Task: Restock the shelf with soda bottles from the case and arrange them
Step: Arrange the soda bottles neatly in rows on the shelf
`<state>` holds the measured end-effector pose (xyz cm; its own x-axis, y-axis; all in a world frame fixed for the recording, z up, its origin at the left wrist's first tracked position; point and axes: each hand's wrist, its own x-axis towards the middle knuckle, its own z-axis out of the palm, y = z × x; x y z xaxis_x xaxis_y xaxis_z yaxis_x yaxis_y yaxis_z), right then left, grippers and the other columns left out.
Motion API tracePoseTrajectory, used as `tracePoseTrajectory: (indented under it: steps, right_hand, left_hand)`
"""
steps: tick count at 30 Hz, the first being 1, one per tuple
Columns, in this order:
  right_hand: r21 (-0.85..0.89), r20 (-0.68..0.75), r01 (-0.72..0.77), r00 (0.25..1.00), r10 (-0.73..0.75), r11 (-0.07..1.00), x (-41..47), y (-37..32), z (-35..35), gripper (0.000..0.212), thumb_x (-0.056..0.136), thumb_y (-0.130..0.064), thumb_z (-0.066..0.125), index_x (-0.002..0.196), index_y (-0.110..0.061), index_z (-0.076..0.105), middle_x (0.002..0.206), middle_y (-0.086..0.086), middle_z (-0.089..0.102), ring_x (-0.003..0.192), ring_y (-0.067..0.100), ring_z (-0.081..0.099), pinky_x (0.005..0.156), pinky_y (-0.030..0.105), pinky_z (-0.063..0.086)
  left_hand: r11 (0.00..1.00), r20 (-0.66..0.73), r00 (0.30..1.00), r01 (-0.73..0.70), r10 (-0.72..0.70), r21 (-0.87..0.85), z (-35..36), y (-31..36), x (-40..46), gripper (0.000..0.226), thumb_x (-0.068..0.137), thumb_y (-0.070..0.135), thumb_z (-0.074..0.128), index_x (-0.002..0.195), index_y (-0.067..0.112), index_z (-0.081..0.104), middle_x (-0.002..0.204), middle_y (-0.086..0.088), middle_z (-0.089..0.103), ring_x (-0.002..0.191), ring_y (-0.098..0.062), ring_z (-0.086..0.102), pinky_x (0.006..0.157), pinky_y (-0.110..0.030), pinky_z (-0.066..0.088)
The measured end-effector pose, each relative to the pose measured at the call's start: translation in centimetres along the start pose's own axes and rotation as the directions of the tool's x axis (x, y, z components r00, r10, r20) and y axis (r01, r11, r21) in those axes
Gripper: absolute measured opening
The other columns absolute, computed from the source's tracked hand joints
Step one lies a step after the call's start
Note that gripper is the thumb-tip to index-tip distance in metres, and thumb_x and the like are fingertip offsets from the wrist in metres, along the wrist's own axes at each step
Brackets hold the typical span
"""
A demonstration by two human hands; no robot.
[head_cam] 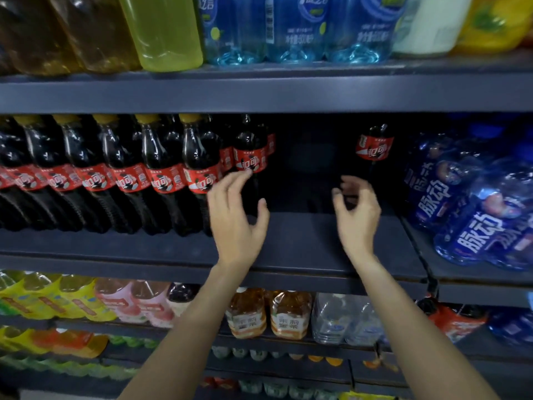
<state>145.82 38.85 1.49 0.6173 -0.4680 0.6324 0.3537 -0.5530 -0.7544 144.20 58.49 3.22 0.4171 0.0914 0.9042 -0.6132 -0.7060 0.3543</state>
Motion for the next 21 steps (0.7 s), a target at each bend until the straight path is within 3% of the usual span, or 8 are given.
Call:
tracePoseTrajectory:
  steps: [2, 3, 6, 9, 11, 15, 18, 21]
  right_hand:
    - [-0.054, -0.116, -0.071, 0.991, 0.064, 0.996, 2.2, 1.6, -1.7, 0.041, 0.082, -0.011, 0.066, 0.121, -0.008, 0.054, 0.111, 0.011, 0.056, 0.101, 0.026, 0.055, 0.088, 0.044, 0.047]
    - [-0.066, -0.107, -0.120, 0.988, 0.112, 0.991, 3.5, 2.2, -2.0, 0.052, 0.080, -0.011, 0.069, 0.127, -0.007, 0.049, 0.117, 0.014, 0.052, 0.107, 0.028, 0.052, 0.093, 0.042, 0.044]
    - [-0.133, 0.065, -0.217, 0.972, 0.227, 0.967, 6.9, 3.1, -1.6, 0.082, 0.075, -0.017, 0.076, 0.142, -0.005, 0.030, 0.135, 0.020, 0.040, 0.124, 0.033, 0.042, 0.104, 0.034, 0.033]
    - [-0.211, 0.130, -0.274, 0.943, 0.305, 0.938, 8.4, 3.3, -0.8, 0.089, 0.079, -0.018, 0.073, 0.148, -0.010, 0.017, 0.142, 0.019, 0.040, 0.127, 0.033, 0.044, 0.101, 0.033, 0.034]
    - [-0.297, 0.132, -0.289, 0.931, 0.339, 0.910, 8.7, 3.1, -0.9, 0.084, 0.083, -0.020, 0.069, 0.148, -0.016, 0.016, 0.139, 0.017, 0.047, 0.121, 0.036, 0.051, 0.096, 0.039, 0.040]
    - [-0.239, 0.158, -0.225, 0.951, 0.267, 0.945, 6.2, 1.7, -2.0, 0.082, 0.078, -0.026, 0.075, 0.143, -0.020, 0.026, 0.127, 0.013, 0.059, 0.110, 0.035, 0.058, 0.086, 0.037, 0.046]
    - [-0.136, 0.211, -0.151, 0.961, 0.178, 0.979, 1.9, -0.3, -1.8, 0.082, 0.071, -0.033, 0.079, 0.137, -0.026, 0.030, 0.105, 0.010, 0.067, 0.088, 0.030, 0.065, 0.075, 0.039, 0.052]
    - [-0.021, 0.294, -0.098, 0.951, 0.100, 0.995, -1.3, -2.7, -0.2, 0.078, 0.070, -0.032, 0.079, 0.132, -0.029, 0.031, 0.102, -0.002, 0.066, 0.080, 0.016, 0.063, 0.072, 0.041, 0.053]
  left_hand:
    - [0.995, 0.184, 0.982, -0.011, 0.030, -0.101, 2.3, 2.2, -0.1, 0.037, 0.087, 0.013, 0.062, 0.123, 0.008, 0.055, 0.119, -0.009, 0.057, 0.113, -0.019, 0.046, 0.099, -0.023, 0.035]
    - [0.991, 0.292, 0.956, 0.024, 0.016, -0.133, 3.8, 3.0, 0.2, 0.037, 0.088, 0.015, 0.062, 0.124, 0.011, 0.055, 0.119, -0.006, 0.058, 0.112, -0.018, 0.047, 0.096, -0.023, 0.037]
    - [0.936, 0.556, 0.824, 0.277, -0.114, -0.219, 8.6, 4.7, 1.5, 0.048, 0.088, 0.018, 0.063, 0.134, 0.014, 0.048, 0.128, -0.006, 0.054, 0.116, -0.019, 0.050, 0.096, -0.027, 0.041]
    - [0.807, 0.693, 0.667, 0.552, -0.274, -0.212, 12.0, 5.4, 3.7, 0.060, 0.089, 0.020, 0.065, 0.142, 0.014, 0.038, 0.137, -0.010, 0.050, 0.122, -0.023, 0.052, 0.102, -0.033, 0.042]
    - [0.790, 0.728, 0.609, 0.593, -0.313, -0.156, 13.3, 5.7, 4.7, 0.066, 0.090, 0.027, 0.063, 0.147, 0.017, 0.031, 0.142, -0.010, 0.047, 0.126, -0.024, 0.050, 0.106, -0.036, 0.040]
    - [0.777, 0.675, 0.669, 0.587, -0.310, -0.226, 12.1, 6.3, 5.3, 0.073, 0.085, 0.036, 0.067, 0.147, 0.020, 0.030, 0.141, -0.009, 0.048, 0.125, -0.023, 0.050, 0.106, -0.039, 0.041]
    - [0.822, 0.556, 0.790, 0.482, -0.258, -0.303, 8.4, 5.9, 3.7, 0.075, 0.073, 0.051, 0.067, 0.137, 0.023, 0.041, 0.129, 0.001, 0.054, 0.112, -0.011, 0.057, 0.092, -0.033, 0.051]
    - [0.877, 0.381, 0.886, 0.386, -0.266, -0.287, 4.6, 5.0, 1.9, 0.061, 0.077, 0.039, 0.074, 0.128, 0.021, 0.046, 0.122, 0.003, 0.051, 0.103, -0.006, 0.056, 0.081, -0.025, 0.052]
